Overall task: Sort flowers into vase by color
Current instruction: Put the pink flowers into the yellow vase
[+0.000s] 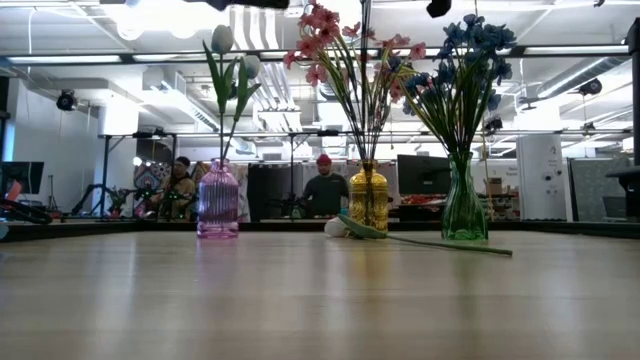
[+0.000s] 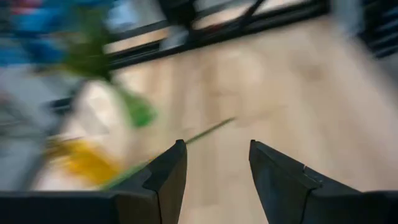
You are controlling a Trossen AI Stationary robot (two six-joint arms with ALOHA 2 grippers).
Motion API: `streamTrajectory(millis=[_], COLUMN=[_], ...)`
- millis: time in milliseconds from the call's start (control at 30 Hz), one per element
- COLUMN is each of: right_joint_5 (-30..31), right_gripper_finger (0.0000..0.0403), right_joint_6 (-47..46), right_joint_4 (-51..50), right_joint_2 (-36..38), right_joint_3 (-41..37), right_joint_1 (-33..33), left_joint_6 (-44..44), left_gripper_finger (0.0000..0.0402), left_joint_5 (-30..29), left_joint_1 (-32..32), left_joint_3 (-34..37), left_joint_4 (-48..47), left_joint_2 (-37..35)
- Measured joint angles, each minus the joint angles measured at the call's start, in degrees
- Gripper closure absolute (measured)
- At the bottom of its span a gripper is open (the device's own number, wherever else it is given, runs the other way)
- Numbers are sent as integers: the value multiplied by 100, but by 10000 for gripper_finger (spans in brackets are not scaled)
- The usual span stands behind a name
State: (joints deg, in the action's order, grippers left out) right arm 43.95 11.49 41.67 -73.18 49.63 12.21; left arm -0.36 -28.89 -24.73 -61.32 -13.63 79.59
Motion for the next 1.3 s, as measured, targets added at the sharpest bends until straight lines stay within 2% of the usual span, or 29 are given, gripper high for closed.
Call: streamTrajectory(millis=[133, 233, 367, 567, 767, 1067, 1300], right_joint_5=[90, 322, 746, 876, 865, 715, 371], right_gripper_finger=[381, 381, 381, 381, 381, 381, 381], right_joint_6=[130, 147, 132, 48, -175, -142, -243], right_joint_4=[34, 36, 65, 245, 280, 253, 238], right_joint_2=[37, 38, 36, 32, 32, -1, -7], right_joint_3=[0, 0, 0, 0, 0, 87, 151], right_joint_1=[27, 66, 67, -231, -572, -942, -1312], left_joint_6=[-250, -76, 225, 560, 693, 677, 677], left_gripper_finger=[242, 242, 242, 242, 242, 242, 242], left_joint_5=[1278, 1482, 1043, 197, -58, -919, -979], left_joint_1=[-77, -215, -223, -150, -14, 11, 20], left_joint_3=[452, 735, 879, 879, 877, 877, 877], left_joint_4=[1464, 2377, 2389, 1598, 998, 518, 518], left_joint_2=[3, 114, 118, -151, -553, -730, -713])
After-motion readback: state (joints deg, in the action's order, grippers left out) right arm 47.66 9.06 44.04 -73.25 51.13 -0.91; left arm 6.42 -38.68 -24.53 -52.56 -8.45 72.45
